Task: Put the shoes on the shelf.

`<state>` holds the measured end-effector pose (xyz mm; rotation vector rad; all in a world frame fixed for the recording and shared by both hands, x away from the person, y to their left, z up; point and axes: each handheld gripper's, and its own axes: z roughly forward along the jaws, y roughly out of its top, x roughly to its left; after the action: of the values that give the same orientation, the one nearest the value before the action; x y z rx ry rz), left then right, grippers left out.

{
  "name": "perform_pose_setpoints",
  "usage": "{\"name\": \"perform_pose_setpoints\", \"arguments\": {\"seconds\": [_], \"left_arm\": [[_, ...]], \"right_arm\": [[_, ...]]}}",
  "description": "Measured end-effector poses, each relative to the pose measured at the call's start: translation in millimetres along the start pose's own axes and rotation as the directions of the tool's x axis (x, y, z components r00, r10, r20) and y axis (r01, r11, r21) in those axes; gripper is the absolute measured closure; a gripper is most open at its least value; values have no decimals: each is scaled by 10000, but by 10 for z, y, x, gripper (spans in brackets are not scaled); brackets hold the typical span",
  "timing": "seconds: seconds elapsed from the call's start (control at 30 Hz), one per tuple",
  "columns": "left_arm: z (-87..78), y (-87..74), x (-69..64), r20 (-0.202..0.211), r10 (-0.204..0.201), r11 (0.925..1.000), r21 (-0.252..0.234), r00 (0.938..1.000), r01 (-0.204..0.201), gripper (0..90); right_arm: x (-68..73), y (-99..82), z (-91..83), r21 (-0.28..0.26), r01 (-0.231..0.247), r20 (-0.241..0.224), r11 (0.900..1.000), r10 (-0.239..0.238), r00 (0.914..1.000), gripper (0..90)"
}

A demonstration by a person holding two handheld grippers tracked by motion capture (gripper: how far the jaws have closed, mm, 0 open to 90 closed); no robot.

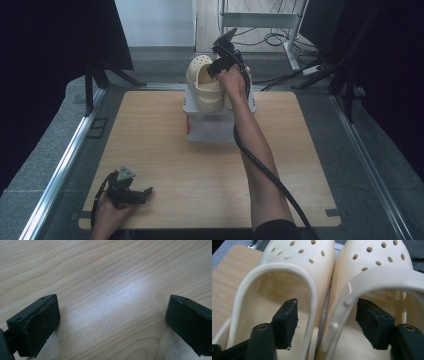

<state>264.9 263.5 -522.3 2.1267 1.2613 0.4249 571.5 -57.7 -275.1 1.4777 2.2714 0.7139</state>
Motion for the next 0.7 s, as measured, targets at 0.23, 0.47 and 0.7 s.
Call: {"name": "perform_pose_setpoints", "arguments": {"seconds": [0.23, 0.47, 0.7], "left_arm": [[4, -2, -3, -51, -13, 10000, -49, 10000, 12, 0], [4, -2, -3, -52, -15, 10000, -50, 10000, 15, 0], [5, -2, -4, -61, -16, 10000, -58, 10000, 16, 0]], "right_arm": [[-35, -94, -146, -189, 782, -526, 9968, -791, 9955, 214], [-38, -191, -284, -501, 1368, -811, 9893, -1405, 9868, 156], [12, -336, -468, -828, 2106, -1247, 9741, -2198, 9676, 129]]}}
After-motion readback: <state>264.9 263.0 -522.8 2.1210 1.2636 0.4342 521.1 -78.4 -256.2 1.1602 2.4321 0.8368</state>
